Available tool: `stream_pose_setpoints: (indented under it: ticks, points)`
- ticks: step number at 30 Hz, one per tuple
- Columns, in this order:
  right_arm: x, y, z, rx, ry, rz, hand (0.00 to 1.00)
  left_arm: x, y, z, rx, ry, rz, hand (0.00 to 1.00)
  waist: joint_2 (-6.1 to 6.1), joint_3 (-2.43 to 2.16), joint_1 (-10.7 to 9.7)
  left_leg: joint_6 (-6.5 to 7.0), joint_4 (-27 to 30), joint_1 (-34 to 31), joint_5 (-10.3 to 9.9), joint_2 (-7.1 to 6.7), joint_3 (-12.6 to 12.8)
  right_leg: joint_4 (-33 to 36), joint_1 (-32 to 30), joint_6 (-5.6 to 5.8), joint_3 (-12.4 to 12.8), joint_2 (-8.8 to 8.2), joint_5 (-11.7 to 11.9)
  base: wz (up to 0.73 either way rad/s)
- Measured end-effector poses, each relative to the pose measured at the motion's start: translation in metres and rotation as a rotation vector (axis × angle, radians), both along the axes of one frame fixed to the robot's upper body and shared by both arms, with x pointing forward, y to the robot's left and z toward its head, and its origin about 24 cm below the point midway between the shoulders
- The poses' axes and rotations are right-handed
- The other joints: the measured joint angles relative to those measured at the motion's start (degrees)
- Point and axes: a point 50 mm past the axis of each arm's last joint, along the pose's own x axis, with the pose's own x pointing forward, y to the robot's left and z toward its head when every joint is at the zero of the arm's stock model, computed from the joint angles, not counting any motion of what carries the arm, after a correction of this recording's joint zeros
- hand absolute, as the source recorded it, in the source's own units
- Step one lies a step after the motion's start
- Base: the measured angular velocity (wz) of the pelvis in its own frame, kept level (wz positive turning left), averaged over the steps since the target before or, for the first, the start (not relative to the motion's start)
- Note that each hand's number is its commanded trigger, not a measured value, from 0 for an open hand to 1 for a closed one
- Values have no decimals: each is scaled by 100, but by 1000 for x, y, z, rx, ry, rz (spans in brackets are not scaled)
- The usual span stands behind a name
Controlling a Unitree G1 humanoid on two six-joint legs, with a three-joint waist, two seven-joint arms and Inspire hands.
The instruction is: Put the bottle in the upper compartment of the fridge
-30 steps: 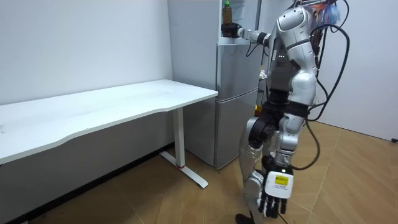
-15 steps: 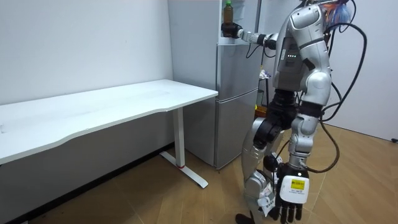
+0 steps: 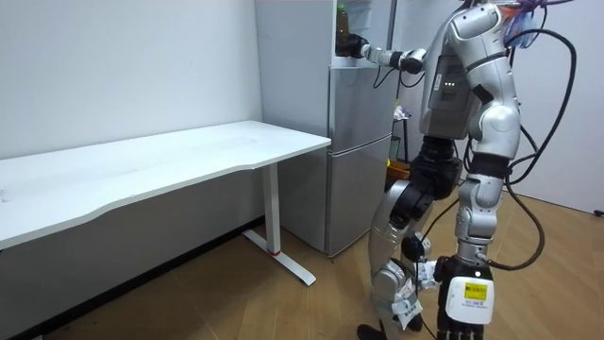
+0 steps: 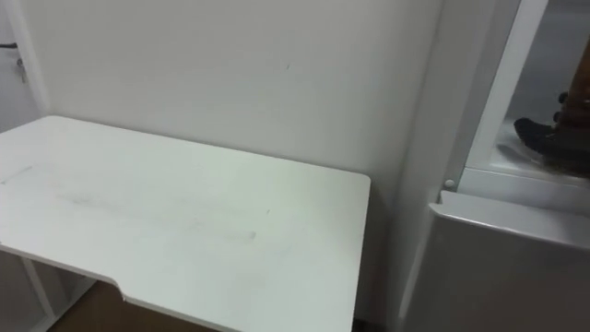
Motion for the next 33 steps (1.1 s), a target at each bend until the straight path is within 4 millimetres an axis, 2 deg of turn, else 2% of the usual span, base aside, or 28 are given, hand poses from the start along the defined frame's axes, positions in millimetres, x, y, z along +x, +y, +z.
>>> stream_pose_setpoints:
  ticks: [4, 11, 15, 21, 33]
  points:
    - [0, 0, 1, -5, -1, 14, 0, 0, 0, 0, 2, 0, 0, 0, 36, -6, 1, 4, 0, 6, 3, -5, -1, 7, 2, 23, 1, -4, 18, 0]
    - [0, 0, 2, -13, 2, 27, 0, 2, 1, 0, 3, -5, -1, 0, 23, 2, -23, 6, -25, 9, 30, -9, -4, 15, 5, 22, -14, -12, 18, 0]
    - [0, 0, 1, -12, 5, 27, 0, 2, 1, 0, 4, -6, -1, 0, -18, 18, -34, 11, -26, 6, 35, -9, -5, 16, 5, 23, -18, -13, 19, 0]
    - [0, -1, -2, -9, 20, 32, 0, 7, 2, 0, 14, -27, 2, 0, -105, 16, -86, 16, -26, 11, 35, -13, -22, -8, 22, 30, 0, -6, 22, 1]
    - [1, 6, -6, -33, 60, 76, 0, 15, 4, 1, 35, -57, -6, 0, -210, -13, -203, 31, -130, 175, 37, -17, 26, -14, 107, -10, 127, 19, 36, -2]
